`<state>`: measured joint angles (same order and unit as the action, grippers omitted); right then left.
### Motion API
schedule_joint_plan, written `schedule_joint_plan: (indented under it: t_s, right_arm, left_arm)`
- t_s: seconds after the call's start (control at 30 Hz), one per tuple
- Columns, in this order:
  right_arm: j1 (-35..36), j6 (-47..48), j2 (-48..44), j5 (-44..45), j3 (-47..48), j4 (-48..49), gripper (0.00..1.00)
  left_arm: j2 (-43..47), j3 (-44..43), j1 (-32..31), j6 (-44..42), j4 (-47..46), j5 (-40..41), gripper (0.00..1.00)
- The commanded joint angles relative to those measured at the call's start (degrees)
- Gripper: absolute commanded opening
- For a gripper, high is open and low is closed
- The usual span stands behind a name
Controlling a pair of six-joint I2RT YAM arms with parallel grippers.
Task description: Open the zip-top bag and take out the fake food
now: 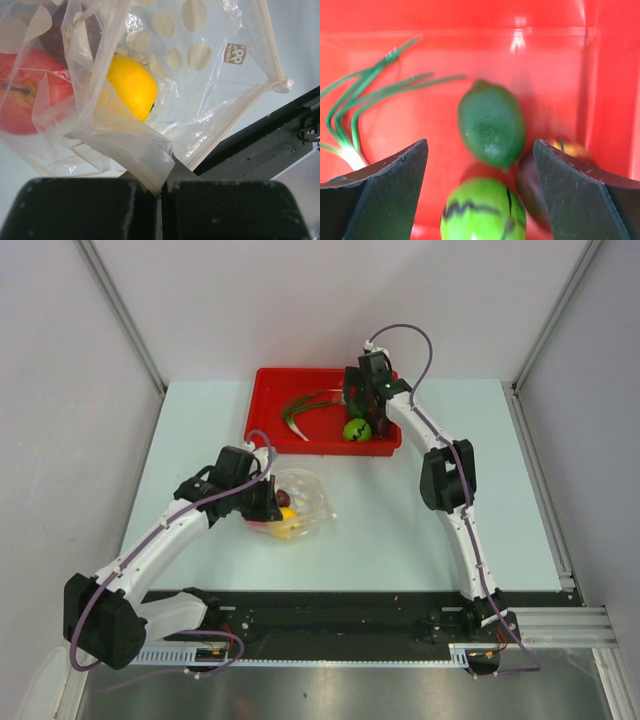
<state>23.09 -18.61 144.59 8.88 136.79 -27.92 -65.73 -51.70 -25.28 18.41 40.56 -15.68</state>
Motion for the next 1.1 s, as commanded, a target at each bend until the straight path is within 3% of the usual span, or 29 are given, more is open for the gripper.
schedule_joint_plan:
  t_s: [0.0,0.13,0.37,0.5,0.57,0.83,1.07]
  right_arm:
    - [1.25,-3.61,-11.14,-0.62,-3.08,-10.03,0.90]
    - [4.15,-5.82,-21.44,-5.35,-15.04,-14.35,0.91]
    - [14.16,-5.38,-40.87,-11.25,-34.12,-12.51,0.90]
    - [20.66,-5.73,-46.06,-16.60,-37.90,-12.86,0.80]
    - [22.16,-7.31,-48.17,-18.20,-42.11,-11.55,0.70]
    - [27.53,-6.96,-44.06,-22.24,-44.95,-6.45,0.42]
    - [29.72,-5.21,-36.67,-25.76,-46.26,0.06,0.39]
  left_arm:
    - [2.80,0.37,-0.30,3.73,-2.85,-2.69,0.00]
    - [3.95,1.43,-0.30,3.82,-3.46,-1.72,0.00]
    - [4.56,3.10,-0.39,3.82,-4.26,-3.30,0.00]
    - [4.91,1.78,-0.39,3.82,-2.68,-3.65,0.00]
    - [5.88,1.69,-0.39,3.91,-2.67,-4.26,0.00]
    - [7.55,2.48,-0.47,5.49,-0.92,-3.48,0.00]
    - [8.96,4.59,-0.47,7.33,-0.91,-1.11,0.00]
